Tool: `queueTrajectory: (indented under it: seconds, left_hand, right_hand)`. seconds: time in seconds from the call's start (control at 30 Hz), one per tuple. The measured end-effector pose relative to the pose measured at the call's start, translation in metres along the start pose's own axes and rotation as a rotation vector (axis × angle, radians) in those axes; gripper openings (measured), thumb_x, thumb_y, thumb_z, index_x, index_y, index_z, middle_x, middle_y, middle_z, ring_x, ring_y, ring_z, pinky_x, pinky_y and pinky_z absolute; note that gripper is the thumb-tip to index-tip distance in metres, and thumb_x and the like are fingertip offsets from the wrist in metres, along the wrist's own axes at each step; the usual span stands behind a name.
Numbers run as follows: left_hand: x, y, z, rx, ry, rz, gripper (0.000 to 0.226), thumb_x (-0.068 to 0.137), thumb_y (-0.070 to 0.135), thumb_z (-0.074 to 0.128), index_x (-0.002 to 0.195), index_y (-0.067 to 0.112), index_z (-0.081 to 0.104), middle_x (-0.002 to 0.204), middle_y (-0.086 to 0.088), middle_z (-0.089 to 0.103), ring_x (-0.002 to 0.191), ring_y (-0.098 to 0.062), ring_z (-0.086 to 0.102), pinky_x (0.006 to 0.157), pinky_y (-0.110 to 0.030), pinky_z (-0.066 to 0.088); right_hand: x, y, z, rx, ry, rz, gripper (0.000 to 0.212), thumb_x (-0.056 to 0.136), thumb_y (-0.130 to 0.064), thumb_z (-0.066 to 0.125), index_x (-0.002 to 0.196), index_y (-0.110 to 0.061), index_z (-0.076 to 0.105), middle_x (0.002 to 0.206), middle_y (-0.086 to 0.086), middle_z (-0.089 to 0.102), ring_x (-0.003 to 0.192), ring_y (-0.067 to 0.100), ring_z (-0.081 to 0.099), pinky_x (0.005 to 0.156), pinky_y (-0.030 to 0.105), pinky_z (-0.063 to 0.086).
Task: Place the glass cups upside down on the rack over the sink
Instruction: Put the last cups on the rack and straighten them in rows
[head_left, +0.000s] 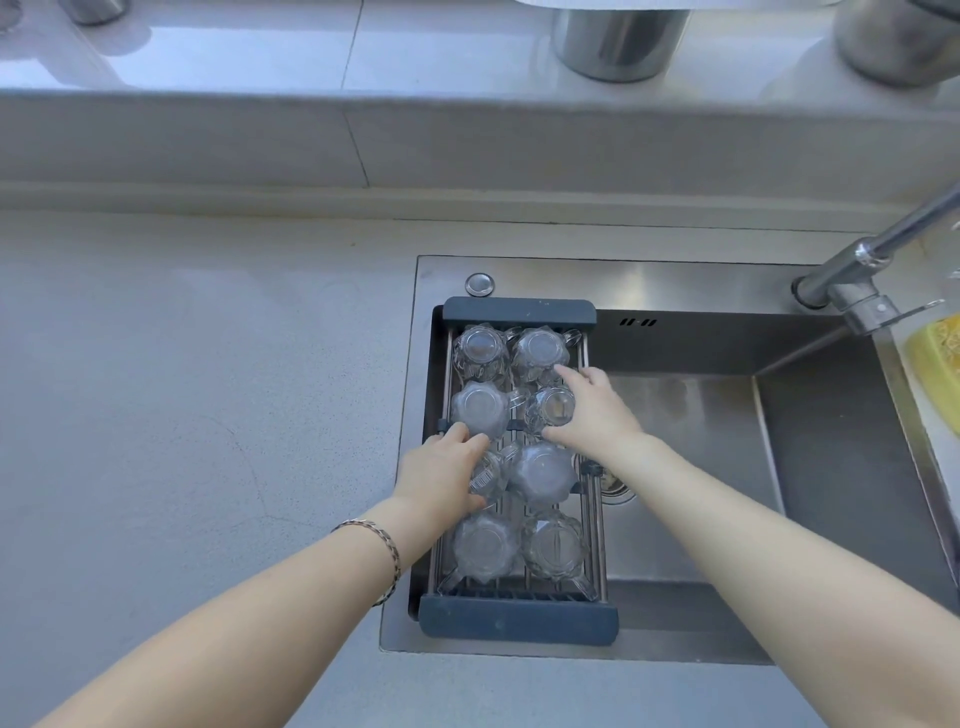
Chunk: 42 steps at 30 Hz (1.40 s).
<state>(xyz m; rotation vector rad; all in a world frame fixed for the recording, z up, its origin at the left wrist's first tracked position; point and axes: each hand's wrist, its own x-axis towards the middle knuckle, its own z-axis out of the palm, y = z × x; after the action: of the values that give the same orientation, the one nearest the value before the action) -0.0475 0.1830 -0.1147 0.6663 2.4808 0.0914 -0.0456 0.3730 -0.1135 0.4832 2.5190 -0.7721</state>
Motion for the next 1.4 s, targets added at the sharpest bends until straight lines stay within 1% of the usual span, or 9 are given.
queueTrajectory:
  seconds: [0.2, 0.4, 0.57, 0.77, 1.0, 1.1, 1.17, 1.3, 1.4]
  left_hand:
    - [0.003, -0.003, 0.005, -0.007, 0.003, 0.006, 0.057, 0.077, 0.036, 0.071, 0.125, 0.021, 0.045, 0.124, -0.001, 0.048, 0.109, -0.024, 0.053, 0.08, -0.038, 0.051]
    - [-0.007, -0.003, 0.009, 0.028, 0.119, 0.055, 0.062, 0.079, 0.035, 0.07, 0.133, 0.019, 0.044, 0.132, -0.002, 0.048, 0.116, -0.027, 0.051, 0.089, -0.039, 0.048]
    - [-0.036, 0.001, 0.022, 0.146, 0.218, 0.447, 0.04, 0.049, 0.034, 0.083, 0.081, 0.018, 0.066, 0.081, 0.002, 0.067, 0.062, -0.017, 0.064, 0.049, -0.021, 0.05]
    - [-0.043, 0.03, 0.04, 0.407, -0.177, 0.316, 0.061, 0.083, 0.016, 0.064, 0.135, 0.009, 0.036, 0.134, -0.014, 0.043, 0.109, -0.035, 0.052, 0.085, -0.041, 0.045]
    - [-0.058, 0.04, 0.012, 0.434, -0.098, 0.318, 0.043, 0.081, 0.008, 0.062, 0.122, 0.009, 0.048, 0.122, -0.013, 0.05, 0.101, -0.032, 0.057, 0.067, -0.035, 0.038]
    - [-0.081, 0.032, -0.012, 0.389, 0.053, 0.377, 0.05, 0.047, 0.036, 0.081, 0.093, 0.021, 0.066, 0.088, -0.002, 0.065, 0.06, -0.023, 0.065, 0.046, -0.025, 0.028]
    - [-0.096, 0.024, -0.023, 0.226, 0.129, 0.287, 0.053, 0.037, 0.048, 0.082, 0.08, 0.021, 0.065, 0.074, 0.001, 0.062, 0.045, -0.021, 0.061, 0.038, -0.023, 0.029]
    - [-0.109, 0.017, -0.031, -0.214, 0.059, -0.167, 0.053, 0.071, 0.054, 0.066, 0.104, 0.018, 0.046, 0.102, -0.003, 0.053, 0.091, -0.028, 0.06, 0.07, -0.032, 0.043]
    - [-0.103, 0.017, -0.019, -0.391, -0.001, -0.338, 0.05, 0.073, 0.053, 0.066, 0.097, 0.017, 0.043, 0.104, -0.006, 0.055, 0.089, -0.024, 0.055, 0.068, -0.03, 0.04]
  right_hand:
    - [0.002, -0.007, 0.018, 0.124, 0.181, 0.123, 0.074, 0.07, -0.035, 0.078, 0.132, -0.013, 0.044, 0.13, 0.011, 0.046, 0.117, 0.031, 0.052, 0.094, 0.035, 0.044]
    - [-0.01, -0.002, 0.012, 0.174, 0.138, 0.091, 0.071, 0.08, -0.035, 0.07, 0.137, -0.01, 0.035, 0.138, 0.013, 0.041, 0.122, 0.031, 0.048, 0.098, 0.039, 0.041]
    - [-0.071, 0.017, 0.025, 0.094, 0.061, -0.018, 0.061, 0.082, -0.031, 0.065, 0.134, -0.012, 0.04, 0.132, 0.008, 0.048, 0.123, 0.022, 0.047, 0.102, 0.033, 0.038]
    - [-0.109, 0.026, 0.058, -0.003, -0.104, -0.042, 0.084, 0.076, -0.037, 0.07, 0.144, -0.026, 0.022, 0.141, -0.003, 0.043, 0.131, 0.016, 0.039, 0.102, 0.03, 0.037]
    - [-0.109, 0.032, 0.062, 0.049, -0.047, 0.013, 0.072, 0.073, -0.037, 0.074, 0.132, -0.021, 0.038, 0.137, -0.003, 0.049, 0.127, 0.016, 0.046, 0.1, 0.032, 0.041]
    - [-0.109, 0.032, 0.065, -0.006, -0.089, 0.0, 0.075, 0.074, -0.04, 0.071, 0.136, -0.021, 0.035, 0.14, -0.002, 0.043, 0.128, 0.018, 0.044, 0.1, 0.034, 0.042]
    - [-0.11, 0.031, 0.068, -0.069, -0.124, -0.009, 0.08, 0.072, -0.042, 0.071, 0.138, -0.022, 0.03, 0.142, -0.002, 0.038, 0.128, 0.019, 0.043, 0.099, 0.035, 0.044]
    - [-0.111, 0.026, 0.071, -0.106, -0.13, -0.028, 0.081, 0.071, -0.038, 0.073, 0.138, -0.021, 0.031, 0.14, 0.001, 0.04, 0.126, 0.023, 0.045, 0.099, 0.034, 0.042]
    - [-0.112, 0.023, 0.065, -0.124, -0.162, -0.09, 0.076, 0.071, -0.03, 0.073, 0.136, -0.024, 0.035, 0.138, -0.001, 0.043, 0.123, 0.024, 0.048, 0.1, 0.034, 0.043]
